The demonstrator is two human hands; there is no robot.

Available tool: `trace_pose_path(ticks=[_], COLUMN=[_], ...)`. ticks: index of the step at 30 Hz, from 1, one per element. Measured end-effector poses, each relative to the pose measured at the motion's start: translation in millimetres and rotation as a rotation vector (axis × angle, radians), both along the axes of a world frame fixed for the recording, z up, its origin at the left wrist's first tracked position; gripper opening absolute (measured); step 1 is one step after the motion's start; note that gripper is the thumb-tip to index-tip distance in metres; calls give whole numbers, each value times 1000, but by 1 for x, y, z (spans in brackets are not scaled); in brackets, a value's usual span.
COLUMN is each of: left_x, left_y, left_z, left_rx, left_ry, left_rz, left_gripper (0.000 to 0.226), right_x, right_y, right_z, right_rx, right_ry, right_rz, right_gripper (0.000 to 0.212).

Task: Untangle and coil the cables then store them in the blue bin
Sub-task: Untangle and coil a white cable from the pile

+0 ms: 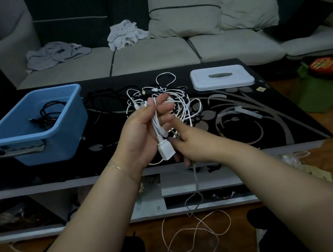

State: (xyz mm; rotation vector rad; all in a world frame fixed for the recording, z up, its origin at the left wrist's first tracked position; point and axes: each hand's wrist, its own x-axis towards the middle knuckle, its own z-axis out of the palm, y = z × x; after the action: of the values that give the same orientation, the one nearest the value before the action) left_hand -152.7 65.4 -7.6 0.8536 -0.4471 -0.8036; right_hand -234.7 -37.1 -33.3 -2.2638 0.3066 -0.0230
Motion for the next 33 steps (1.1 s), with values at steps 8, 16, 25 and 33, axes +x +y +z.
trace_pose_path(ticks=[8,16,25,33], left_x=[6,6,-11,-12], left_y=[-1,-6,0,7], left_z=[-2,-20,-6,2], left_rx=[15,575,546,514], left_ry=[-222,-1002,-950,-893], left_rz=[140,218,-71,-233], left_gripper=[26,35,65,10], right_x=[-9,-20,-26,-29], right_y=[6,3,-16,-45], right_z=[4,21,38,40], right_rx=[-300,-532,-474,3], right_ry=[8,-69,-163,-136], right_rz=[116,107,-64,15], right_gripper=[28,24,19,36])
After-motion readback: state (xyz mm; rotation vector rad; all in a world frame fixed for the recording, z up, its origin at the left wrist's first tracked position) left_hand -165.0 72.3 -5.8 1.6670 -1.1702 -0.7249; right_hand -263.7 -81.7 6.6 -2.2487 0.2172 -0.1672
